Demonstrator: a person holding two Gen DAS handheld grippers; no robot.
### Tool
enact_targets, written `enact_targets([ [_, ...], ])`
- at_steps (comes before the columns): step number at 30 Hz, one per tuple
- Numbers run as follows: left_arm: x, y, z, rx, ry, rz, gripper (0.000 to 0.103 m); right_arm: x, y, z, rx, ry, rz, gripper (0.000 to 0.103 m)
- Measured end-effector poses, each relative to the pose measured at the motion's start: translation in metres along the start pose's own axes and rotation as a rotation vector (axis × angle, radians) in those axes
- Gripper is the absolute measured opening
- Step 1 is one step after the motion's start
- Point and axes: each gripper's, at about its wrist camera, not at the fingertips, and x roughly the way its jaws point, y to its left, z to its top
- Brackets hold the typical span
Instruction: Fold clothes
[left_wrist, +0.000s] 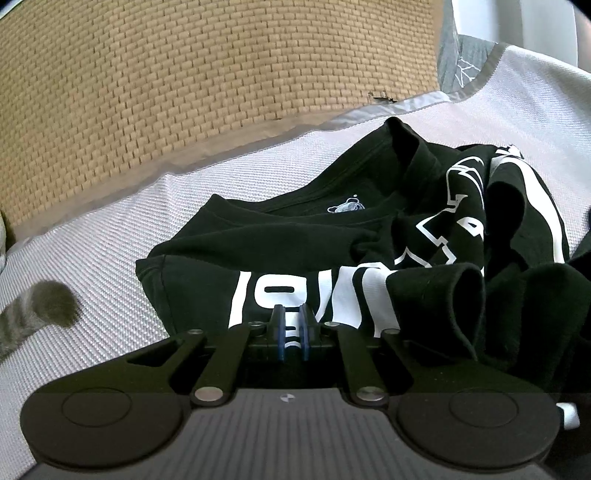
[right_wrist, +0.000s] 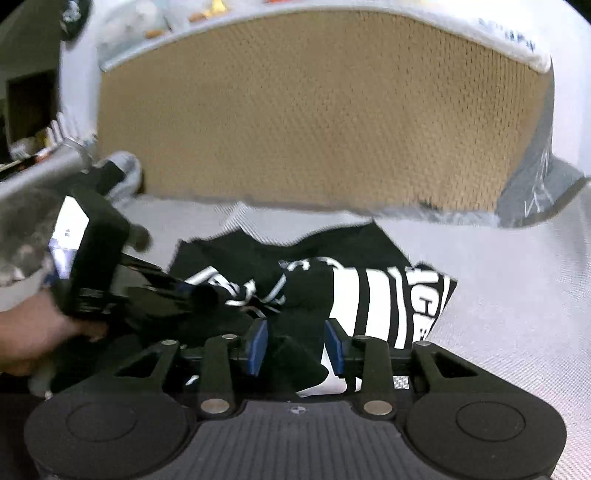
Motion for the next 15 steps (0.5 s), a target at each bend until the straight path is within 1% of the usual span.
enact_targets([
  [2, 0.001, 0.000, 0.000, -0.003, -0.003, 0.001, 0.010, 0.015, 0.000, 0.001, 0.019, 0.029, -0.005, 0.038],
  [4, 0.002, 0.001, -0.001, -0.005, -0.005, 0.002, 0.010, 0.022, -0.002, -0.001, 0.042, 0.047, -0.014, 0.038],
  [7, 0.003, 0.001, -0.001, -0.014, -0.009, 0.002, 0.010, 0.026, -0.003, -0.006, 0.063, 0.065, -0.026, 0.038],
  [10, 0.005, 0.002, -0.001, -0.025, -0.012, 0.004, 0.010, 0.023, 0.000, -0.009, 0.043, 0.074, -0.046, 0.038],
  [11, 0.005, 0.002, -0.002, -0.027, -0.013, 0.005, 0.010, 0.022, 0.001, -0.010, 0.035, 0.076, -0.047, 0.032],
  [12, 0.005, 0.001, -0.002, -0.029, -0.014, 0.006, 0.010, 0.020, 0.002, -0.010, 0.027, 0.078, -0.050, 0.020],
  [14, 0.005, 0.001, -0.002, -0.031, -0.015, 0.009, 0.010, 0.019, 0.002, -0.014, 0.011, 0.088, -0.072, 0.011],
  [15, 0.005, 0.001, -0.002, -0.032, -0.015, 0.010, 0.010, 0.016, 0.001, -0.015, 0.010, 0.078, -0.079, 0.007],
])
